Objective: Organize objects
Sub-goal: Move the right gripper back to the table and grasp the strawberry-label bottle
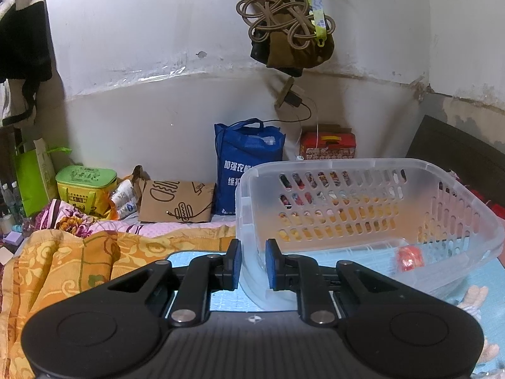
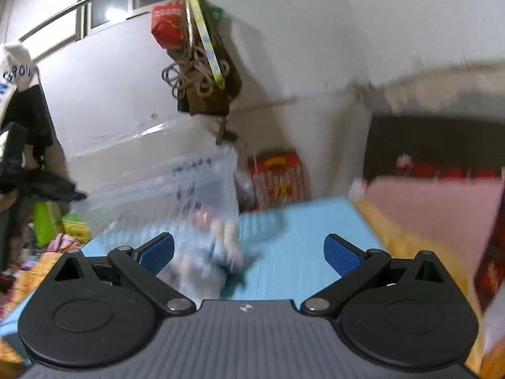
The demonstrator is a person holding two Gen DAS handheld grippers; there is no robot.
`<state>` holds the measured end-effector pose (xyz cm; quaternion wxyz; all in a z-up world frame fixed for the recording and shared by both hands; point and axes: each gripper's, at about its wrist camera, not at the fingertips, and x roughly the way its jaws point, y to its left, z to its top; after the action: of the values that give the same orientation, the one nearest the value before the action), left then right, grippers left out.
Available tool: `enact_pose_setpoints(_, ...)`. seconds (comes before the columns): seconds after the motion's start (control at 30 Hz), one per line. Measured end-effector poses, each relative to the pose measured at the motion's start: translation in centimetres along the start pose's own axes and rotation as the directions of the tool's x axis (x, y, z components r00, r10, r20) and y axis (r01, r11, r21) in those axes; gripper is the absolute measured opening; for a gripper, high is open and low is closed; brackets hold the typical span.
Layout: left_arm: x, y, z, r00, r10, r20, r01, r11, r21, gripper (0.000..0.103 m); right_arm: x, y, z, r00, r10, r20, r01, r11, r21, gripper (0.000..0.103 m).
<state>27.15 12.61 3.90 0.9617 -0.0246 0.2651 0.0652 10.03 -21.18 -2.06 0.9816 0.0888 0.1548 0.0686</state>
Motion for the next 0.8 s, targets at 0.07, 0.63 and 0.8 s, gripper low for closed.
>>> enact_pose_setpoints(0.07, 0.0, -0.1, 0.0, 1.0, 0.003, 0.002, -0.003, 1.0, 0.004, 0.021, -1.6, 0.6, -1.3, 1.0, 0.019, -0.009, -0.019, 0.999, 0.034, 0.103)
enact_pose_setpoints(0.63, -0.2, -0.2, 0.0, 1.0, -0.006, 0.002, 0.006, 1.0, -0.001, 0.022, -2.4, 8.8, -8.6, 0.989, 0.095, -0.114, -0.105, 0.991, -0.085, 0.102)
enact_pose_setpoints(0.8, -0.2, 0.1, -0.1, 1.0, -0.013, 0.003, 0.013, 1.0, -0.005, 0.022, -2.1, 9.2, -9.1, 0.991, 0.061, -0.117, -0.075, 0.99, -0.119, 0.086)
